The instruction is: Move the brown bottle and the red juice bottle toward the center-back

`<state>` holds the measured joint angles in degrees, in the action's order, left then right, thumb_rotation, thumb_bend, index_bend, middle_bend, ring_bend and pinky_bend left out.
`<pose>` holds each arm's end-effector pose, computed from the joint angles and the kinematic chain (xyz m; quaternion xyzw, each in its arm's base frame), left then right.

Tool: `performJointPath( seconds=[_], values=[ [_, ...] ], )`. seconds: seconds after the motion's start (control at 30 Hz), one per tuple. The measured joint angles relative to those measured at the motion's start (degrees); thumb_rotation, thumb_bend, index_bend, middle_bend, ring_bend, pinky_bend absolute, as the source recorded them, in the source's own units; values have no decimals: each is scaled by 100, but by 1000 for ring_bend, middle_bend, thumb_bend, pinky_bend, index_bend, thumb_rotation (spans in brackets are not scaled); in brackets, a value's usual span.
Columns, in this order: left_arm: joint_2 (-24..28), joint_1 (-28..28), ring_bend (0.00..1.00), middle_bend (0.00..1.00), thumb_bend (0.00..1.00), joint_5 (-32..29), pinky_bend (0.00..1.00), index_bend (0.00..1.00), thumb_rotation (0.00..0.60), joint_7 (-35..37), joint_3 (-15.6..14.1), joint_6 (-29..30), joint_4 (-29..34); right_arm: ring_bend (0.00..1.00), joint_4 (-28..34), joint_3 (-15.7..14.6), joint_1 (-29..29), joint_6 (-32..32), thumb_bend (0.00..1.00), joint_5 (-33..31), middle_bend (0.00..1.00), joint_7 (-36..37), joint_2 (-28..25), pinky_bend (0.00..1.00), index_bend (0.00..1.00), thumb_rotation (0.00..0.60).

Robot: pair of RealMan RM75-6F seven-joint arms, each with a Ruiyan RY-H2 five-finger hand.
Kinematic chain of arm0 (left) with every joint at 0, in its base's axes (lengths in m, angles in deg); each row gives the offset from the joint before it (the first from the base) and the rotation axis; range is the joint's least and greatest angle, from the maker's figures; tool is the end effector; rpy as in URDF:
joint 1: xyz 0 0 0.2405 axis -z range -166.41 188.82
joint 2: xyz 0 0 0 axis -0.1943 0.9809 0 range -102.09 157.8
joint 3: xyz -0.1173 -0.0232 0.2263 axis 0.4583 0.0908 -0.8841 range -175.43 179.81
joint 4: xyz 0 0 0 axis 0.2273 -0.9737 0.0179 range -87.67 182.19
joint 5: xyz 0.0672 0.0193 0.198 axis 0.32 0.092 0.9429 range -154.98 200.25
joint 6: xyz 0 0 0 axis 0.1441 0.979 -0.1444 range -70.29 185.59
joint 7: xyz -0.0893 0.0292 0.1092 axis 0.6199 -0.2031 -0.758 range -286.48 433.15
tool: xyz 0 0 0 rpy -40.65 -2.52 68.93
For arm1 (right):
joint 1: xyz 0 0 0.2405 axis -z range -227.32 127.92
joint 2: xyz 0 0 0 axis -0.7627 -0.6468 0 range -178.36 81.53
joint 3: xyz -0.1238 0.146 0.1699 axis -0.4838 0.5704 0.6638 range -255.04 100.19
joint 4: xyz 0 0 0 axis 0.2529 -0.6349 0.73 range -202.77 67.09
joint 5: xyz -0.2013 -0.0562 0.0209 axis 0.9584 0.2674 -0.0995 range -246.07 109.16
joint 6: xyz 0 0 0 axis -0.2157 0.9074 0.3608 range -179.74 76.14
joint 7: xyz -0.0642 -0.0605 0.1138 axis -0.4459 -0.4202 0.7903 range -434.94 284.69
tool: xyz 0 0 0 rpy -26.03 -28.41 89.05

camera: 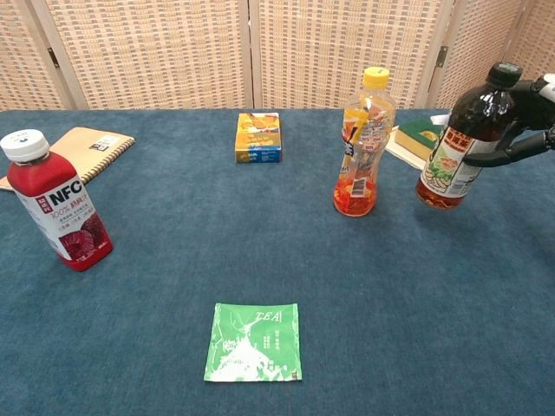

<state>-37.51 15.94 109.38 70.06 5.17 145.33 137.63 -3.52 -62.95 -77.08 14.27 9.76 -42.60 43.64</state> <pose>-0.3117 0.1811 0.1609 -0.6003 -0.3506 -0.3847 0.6072 -0.2619 -0.3410 0.0357 0.4881 -0.5421 0.5627 0.3890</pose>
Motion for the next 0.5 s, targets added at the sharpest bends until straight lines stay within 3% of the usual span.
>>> performJointPath(
  seconds=[0.5],
  values=[
    [39,-16,364,371,213,-8,548,350,600,113,1,6,20,491,-669,214,-329,-432,108,-295,585,364,317,521,475,600]
  ],
)
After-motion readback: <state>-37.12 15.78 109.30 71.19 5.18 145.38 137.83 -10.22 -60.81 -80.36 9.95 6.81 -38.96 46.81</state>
